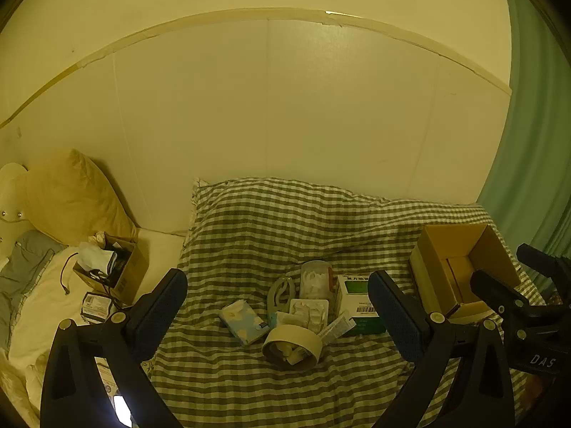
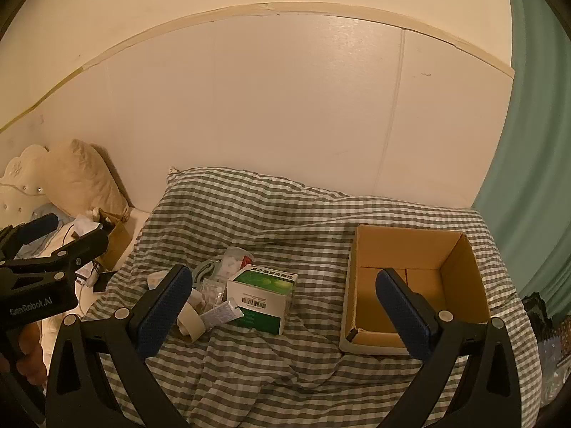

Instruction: Organize objects

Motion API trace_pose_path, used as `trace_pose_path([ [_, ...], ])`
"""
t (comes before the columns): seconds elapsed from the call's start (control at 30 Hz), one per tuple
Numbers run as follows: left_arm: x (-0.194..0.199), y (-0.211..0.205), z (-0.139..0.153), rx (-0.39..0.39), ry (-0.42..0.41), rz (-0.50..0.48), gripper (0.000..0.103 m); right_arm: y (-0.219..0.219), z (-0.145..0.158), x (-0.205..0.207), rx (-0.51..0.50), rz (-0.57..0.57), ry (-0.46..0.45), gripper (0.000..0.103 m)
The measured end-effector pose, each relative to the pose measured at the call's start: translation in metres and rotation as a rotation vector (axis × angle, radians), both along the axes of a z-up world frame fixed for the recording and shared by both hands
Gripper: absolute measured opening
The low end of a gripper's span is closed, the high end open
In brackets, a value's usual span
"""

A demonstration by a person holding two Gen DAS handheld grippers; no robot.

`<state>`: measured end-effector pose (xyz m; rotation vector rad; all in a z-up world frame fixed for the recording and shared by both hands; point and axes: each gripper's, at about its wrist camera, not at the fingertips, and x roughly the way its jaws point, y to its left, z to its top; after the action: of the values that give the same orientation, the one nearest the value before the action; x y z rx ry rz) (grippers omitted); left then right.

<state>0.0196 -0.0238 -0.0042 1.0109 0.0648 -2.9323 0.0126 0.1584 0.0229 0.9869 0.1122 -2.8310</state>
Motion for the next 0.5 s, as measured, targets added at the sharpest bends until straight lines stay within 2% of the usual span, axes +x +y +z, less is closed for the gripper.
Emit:
trace_pose_path([
  [0.5, -0.0001, 0.0019, -0.0022, -0.020, -0.006, -0.002, 0.103, -0.0022, -0.0024, 0.0007, 0.005, 0.015, -0.009, 0.103],
])
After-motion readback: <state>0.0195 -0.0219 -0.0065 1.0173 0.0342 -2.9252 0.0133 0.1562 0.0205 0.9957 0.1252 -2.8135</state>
